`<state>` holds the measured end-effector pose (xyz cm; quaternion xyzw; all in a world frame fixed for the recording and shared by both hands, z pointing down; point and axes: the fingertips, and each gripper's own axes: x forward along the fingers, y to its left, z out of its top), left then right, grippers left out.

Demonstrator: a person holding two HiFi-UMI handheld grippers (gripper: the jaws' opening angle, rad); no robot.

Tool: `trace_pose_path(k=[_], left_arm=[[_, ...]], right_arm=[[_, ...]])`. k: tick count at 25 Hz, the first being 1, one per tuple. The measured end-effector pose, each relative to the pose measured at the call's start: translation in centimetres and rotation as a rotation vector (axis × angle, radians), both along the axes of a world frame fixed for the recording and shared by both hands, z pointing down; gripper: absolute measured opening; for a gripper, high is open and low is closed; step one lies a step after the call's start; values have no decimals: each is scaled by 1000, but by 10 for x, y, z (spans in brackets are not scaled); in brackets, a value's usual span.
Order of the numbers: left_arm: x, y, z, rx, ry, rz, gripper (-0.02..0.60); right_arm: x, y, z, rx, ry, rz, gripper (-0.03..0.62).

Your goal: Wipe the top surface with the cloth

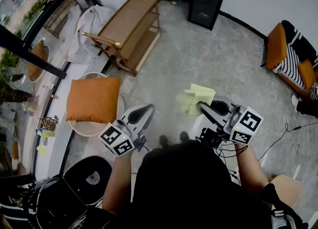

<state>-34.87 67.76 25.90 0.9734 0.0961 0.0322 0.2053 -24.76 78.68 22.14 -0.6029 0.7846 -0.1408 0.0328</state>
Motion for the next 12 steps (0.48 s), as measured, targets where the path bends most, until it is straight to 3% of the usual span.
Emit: trace_pose_path(k=[8,12], left_arm=[[0,4,1,-13,15,-8,8],[-8,6,15,-37,-12,-19,8]], right_arm=[[6,0,2,8,1,22,32],[1,1,14,-10,14,30,32]])
